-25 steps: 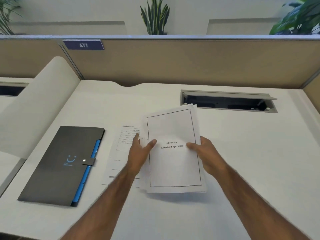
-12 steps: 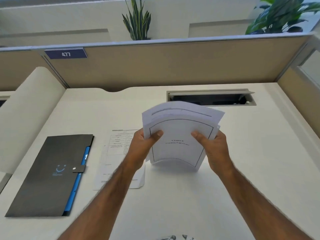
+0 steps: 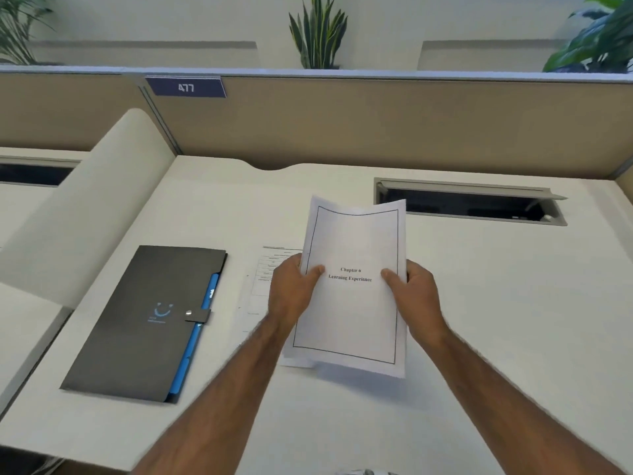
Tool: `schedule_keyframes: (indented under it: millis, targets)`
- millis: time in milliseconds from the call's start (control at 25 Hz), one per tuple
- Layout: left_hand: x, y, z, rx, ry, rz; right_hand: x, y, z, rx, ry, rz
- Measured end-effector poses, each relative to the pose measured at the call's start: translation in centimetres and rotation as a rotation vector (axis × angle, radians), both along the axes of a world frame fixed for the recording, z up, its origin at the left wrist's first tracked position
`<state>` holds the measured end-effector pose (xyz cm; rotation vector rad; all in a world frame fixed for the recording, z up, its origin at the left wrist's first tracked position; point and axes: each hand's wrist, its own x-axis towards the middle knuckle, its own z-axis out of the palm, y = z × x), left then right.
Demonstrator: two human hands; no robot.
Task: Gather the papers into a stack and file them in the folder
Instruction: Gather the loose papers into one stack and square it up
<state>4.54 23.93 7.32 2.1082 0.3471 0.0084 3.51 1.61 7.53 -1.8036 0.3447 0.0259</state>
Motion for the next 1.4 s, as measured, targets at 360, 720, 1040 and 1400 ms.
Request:
schedule_keyframes:
  millis: [360, 720, 1040, 1400]
  targets:
    - [0.3, 9.1, -5.3, 0.470, 0.427, 0.078, 3.4, 11.2, -5.7, -0.048, 0.259, 0.160]
    - [1.9, 9.8, -5.8, 0.451, 0.372, 0.017, 2.5, 9.5, -7.4, -0.133, 0.341, 0.058]
    - [-0.5, 4.7, -5.6, 0.088, 0.265, -0.054, -0.6, 2.5, -8.1, -0.209, 0.324, -0.062]
    - [-3.5, -0.3, -6.3, -0.329, 0.343, -0.075, -1.8, -0.8, -6.5, -0.119, 0.368, -0.163]
